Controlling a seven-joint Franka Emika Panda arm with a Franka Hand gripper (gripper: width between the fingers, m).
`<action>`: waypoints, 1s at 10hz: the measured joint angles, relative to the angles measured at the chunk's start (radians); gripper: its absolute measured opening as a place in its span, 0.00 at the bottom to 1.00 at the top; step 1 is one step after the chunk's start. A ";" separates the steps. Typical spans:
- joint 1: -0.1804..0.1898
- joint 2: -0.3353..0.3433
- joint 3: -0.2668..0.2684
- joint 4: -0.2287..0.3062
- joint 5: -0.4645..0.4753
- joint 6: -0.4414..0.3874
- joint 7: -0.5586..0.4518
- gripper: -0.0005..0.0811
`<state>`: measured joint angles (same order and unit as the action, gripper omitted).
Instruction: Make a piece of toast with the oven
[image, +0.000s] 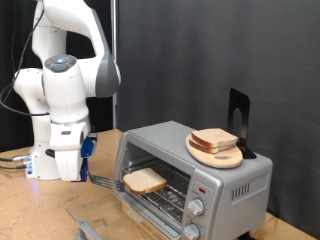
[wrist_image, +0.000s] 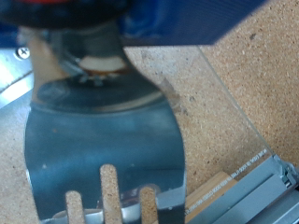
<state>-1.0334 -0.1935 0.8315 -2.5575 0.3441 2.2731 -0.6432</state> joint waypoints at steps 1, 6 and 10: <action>0.001 0.000 0.007 -0.002 0.004 0.004 0.006 0.34; 0.008 -0.001 0.024 -0.004 0.041 0.006 0.008 0.34; 0.018 -0.001 0.037 -0.004 0.059 0.006 0.016 0.34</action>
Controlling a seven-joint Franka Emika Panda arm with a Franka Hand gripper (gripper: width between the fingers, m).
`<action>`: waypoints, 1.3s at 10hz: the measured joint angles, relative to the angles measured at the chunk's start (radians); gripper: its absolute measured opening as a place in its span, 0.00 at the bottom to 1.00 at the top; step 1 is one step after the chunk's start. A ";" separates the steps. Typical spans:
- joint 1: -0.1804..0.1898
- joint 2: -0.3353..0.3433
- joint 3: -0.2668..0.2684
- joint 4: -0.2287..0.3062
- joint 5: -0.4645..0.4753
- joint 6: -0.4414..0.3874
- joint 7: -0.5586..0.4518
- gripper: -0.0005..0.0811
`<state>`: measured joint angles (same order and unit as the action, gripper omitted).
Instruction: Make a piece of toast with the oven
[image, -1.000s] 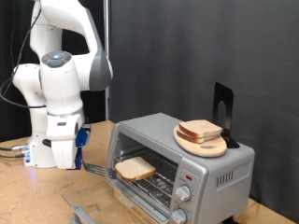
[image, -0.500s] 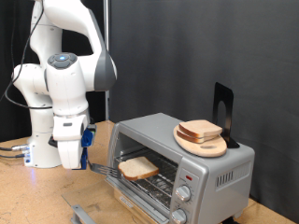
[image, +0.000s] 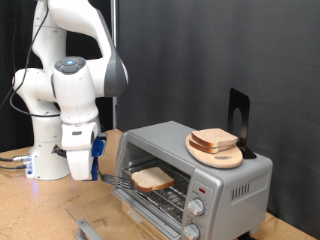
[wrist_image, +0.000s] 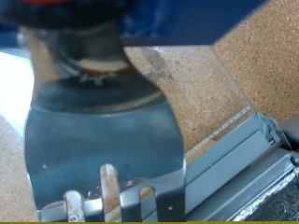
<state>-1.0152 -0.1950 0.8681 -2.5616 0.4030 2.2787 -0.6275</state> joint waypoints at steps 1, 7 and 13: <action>0.002 0.000 0.004 0.000 0.004 0.000 0.003 0.34; 0.039 -0.024 0.010 -0.008 0.069 -0.007 0.002 0.34; 0.038 -0.048 -0.035 -0.015 0.064 -0.054 -0.064 0.34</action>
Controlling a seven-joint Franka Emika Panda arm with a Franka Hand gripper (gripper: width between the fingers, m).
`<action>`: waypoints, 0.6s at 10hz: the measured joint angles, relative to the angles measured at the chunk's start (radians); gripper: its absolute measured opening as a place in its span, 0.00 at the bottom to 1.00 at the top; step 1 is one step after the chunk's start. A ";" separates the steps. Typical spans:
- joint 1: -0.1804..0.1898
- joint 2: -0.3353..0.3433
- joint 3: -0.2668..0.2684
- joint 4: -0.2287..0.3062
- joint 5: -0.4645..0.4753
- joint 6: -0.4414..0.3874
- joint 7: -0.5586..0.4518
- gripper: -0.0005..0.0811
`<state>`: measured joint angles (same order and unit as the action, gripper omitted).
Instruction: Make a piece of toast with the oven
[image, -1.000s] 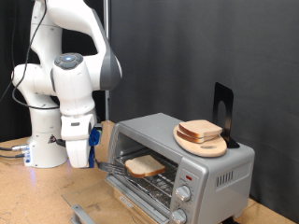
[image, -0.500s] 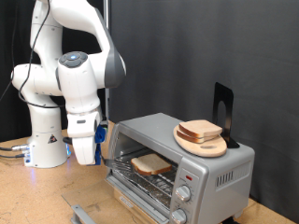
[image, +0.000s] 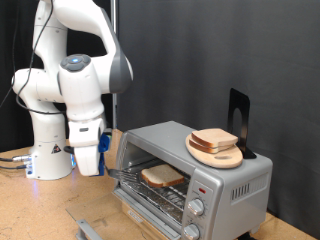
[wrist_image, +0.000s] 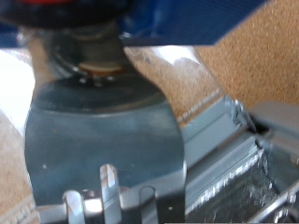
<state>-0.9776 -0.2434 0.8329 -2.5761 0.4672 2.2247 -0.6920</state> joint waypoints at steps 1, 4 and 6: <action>-0.010 -0.004 -0.022 0.003 -0.004 -0.027 -0.022 0.34; -0.022 -0.002 -0.059 0.024 0.004 -0.070 -0.063 0.34; -0.031 0.002 -0.065 0.027 0.009 -0.049 -0.059 0.34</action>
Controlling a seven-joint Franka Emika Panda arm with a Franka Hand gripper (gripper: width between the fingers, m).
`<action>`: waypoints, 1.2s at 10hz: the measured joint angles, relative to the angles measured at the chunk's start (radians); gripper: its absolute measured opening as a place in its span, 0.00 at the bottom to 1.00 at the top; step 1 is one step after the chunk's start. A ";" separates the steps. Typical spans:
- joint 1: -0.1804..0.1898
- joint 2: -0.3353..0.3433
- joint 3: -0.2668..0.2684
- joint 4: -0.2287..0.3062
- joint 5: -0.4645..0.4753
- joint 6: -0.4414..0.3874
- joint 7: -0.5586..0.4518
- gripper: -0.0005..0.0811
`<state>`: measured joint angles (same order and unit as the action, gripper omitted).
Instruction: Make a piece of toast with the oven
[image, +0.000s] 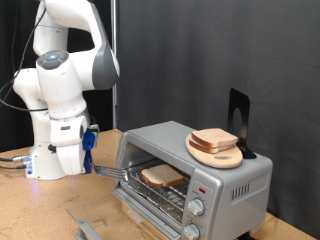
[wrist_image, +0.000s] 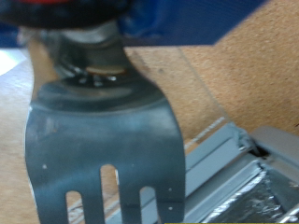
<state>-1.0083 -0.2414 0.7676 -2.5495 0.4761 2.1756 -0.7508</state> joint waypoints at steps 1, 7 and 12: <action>-0.013 0.008 -0.009 0.014 0.017 0.012 0.003 0.34; -0.110 0.126 -0.084 0.229 -0.050 -0.118 0.011 0.34; -0.155 0.260 -0.115 0.380 -0.132 -0.204 0.012 0.34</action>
<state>-1.1638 0.0183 0.6522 -2.1695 0.3436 1.9717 -0.7385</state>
